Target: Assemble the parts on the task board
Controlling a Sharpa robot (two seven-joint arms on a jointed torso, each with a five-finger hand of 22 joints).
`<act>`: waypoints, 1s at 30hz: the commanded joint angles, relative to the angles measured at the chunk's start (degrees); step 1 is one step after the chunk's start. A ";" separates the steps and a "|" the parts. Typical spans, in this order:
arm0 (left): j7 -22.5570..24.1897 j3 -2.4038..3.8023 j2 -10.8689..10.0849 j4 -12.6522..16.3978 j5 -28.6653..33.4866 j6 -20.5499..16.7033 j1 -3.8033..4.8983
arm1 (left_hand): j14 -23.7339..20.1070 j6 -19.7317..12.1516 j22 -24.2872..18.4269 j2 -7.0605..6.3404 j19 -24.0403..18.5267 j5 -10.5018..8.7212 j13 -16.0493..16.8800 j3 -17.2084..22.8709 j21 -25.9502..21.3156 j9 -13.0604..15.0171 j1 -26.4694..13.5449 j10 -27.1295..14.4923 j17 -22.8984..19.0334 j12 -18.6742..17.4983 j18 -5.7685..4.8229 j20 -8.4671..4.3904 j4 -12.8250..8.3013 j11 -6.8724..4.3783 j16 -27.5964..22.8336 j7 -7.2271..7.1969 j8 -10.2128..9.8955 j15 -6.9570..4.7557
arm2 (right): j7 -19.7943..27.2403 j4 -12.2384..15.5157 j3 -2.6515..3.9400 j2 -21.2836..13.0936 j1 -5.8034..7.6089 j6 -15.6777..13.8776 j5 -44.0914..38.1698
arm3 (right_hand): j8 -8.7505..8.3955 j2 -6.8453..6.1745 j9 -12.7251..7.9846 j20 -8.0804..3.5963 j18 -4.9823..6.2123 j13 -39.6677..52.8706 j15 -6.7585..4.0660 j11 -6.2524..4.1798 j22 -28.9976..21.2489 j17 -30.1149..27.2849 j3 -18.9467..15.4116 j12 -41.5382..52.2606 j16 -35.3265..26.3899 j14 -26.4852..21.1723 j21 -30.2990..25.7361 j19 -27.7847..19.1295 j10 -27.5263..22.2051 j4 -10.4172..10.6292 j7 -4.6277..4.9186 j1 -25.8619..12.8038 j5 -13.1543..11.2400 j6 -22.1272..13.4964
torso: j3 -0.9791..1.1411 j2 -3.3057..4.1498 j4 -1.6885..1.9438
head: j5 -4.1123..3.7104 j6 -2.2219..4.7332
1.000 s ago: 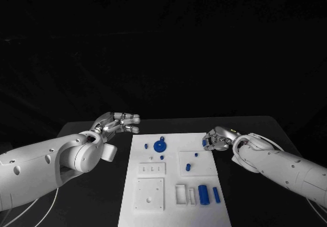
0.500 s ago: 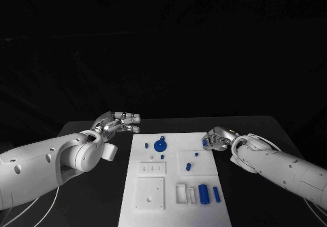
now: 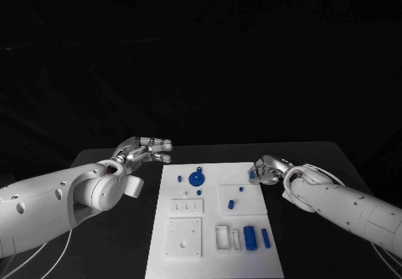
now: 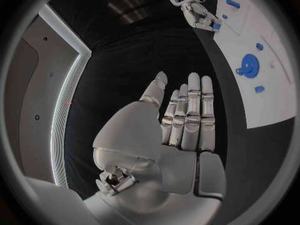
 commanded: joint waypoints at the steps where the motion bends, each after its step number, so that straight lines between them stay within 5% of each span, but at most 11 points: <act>1: 0.29 0.05 0.07 0.08 -0.28 0.93 0.02 | -0.45 -0.32 -0.05 0.23 -0.37 -0.12 0.08 -0.04 0.36 0.09 0.09 -0.53 -0.04 0.05 0.06 0.00 -0.20 0.02 0.13 -0.16 -0.15 0.12 | 0.26 0.01 0.02 0.06 -0.04 -2.40 0.03 | 0.23 0.83 0.33 -0.33 -0.58 0.12 -0.33 -0.39 7.86 0.19 1.15 0.27 0.43 0.07 0.15 0.98 0.27 -0.12 -0.44 0.10 -0.92 1.67 | 0.02 0.01 -0.01 | 0.04 -0.02; 7: -0.30 0.05 0.09 0.09 -0.80 1.20 0.02 | -0.46 0.07 -0.08 0.47 -0.37 -0.10 0.09 0.04 0.41 0.12 0.16 0.03 -0.03 0.08 0.06 -0.04 -0.14 -0.17 0.15 -0.31 -0.04 0.06 | -0.36 0.33 0.02 0.09 -0.04 -3.72 -0.19 | 0.16 0.75 0.33 -0.60 -0.78 0.23 -0.53 -0.52 7.90 0.52 2.47 0.18 0.55 0.08 0.41 0.99 0.63 -0.55 -0.73 -0.12 -2.47 2.91 | 0.08 0.01 0.02 | 0.12 0.01; 15: -4.94 0.05 -0.11 0.45 -4.49 3.10 0.17 | 1.86 1.84 0.34 1.06 1.23 -0.17 0.11 -0.38 1.43 0.14 -1.36 4.50 1.00 0.05 -0.20 -1.01 0.74 -1.69 2.24 -1.20 -0.05 -1.16 | -1.84 3.21 0.03 -0.56 0.29 -4.34 -1.09 | 0.17 0.80 0.35 -0.67 -0.82 0.35 -0.58 -0.59 7.95 1.02 2.83 0.17 0.94 0.14 0.65 1.03 0.82 -1.09 -0.78 0.41 -3.39 3.49 | 0.18 -0.26 -0.42 | 0.26 0.44; 21: -12.30 0.05 1.18 -0.94 -9.49 6.17 1.22 | 4.61 4.14 3.68 0.57 4.81 -0.60 0.34 -2.10 6.97 0.13 -3.52 12.76 9.31 0.09 -1.60 -4.42 3.54 -4.44 15.47 -2.74 -0.25 -4.37 | -4.99 8.02 0.04 -1.28 1.87 -2.79 -3.25 | 0.15 0.77 0.32 -0.67 -0.81 0.37 -0.55 -0.61 7.92 1.17 2.83 0.09 0.95 0.14 0.59 1.02 0.87 -1.09 -0.83 0.29 -4.95 3.49 | 0.24 -1.13 -0.97 | 0.94 0.42; 26: -18.30 -0.05 4.15 -4.29 -14.30 8.71 2.29 | 5.26 7.57 7.17 -0.11 6.83 -1.03 1.13 -3.32 12.29 0.57 -5.89 18.88 15.52 0.89 -1.69 -6.46 7.15 -6.41 25.28 -4.16 -0.22 -6.29 | -8.86 12.96 0.04 -1.03 3.20 -1.47 -6.05 | 0.15 0.54 0.30 -0.65 -0.80 0.19 -0.54 -0.59 7.86 1.13 2.75 -0.27 0.73 0.11 0.37 0.96 0.69 -0.66 -0.86 0.20 -6.38 3.33 | 0.14 -2.28 -1.54 | 1.70 0.32; 27: -18.82 -0.08 4.70 -4.83 -14.72 8.59 2.38 | 7.09 9.93 7.88 -0.15 7.92 -0.97 2.23 -3.31 13.52 1.23 -6.00 19.99 16.56 3.10 -1.52 -6.98 7.46 -7.37 27.22 -5.19 0.79 -7.08 | -9.57 13.73 0.04 -0.94 3.38 -1.34 -6.51 | 0.19 0.39 0.29 -0.66 -0.79 0.22 -0.54 -0.56 7.85 1.20 3.15 -0.31 0.71 0.12 0.33 0.96 0.70 -0.45 -0.81 0.28 -6.45 3.26 | 0.10 -2.37 -1.56 | 1.86 0.31; 30: -20.69 -0.19 6.72 -6.73 -15.81 8.35 2.59 | 5.74 11.19 10.36 -0.80 7.37 0.14 4.89 -3.11 16.42 3.21 -6.43 19.72 19.83 6.85 -2.03 -7.92 9.03 -7.86 31.59 -5.69 -0.09 -7.69 | -12.13 16.35 0.01 -0.42 3.98 -0.97 -8.07 | 0.16 -0.03 0.29 -0.66 -0.78 0.27 -0.54 -0.59 7.83 1.25 3.98 -0.35 0.56 0.11 0.23 0.98 0.75 0.02 -0.80 0.31 -6.60 3.15 | 0.03 -2.76 -1.75 | 2.44 0.14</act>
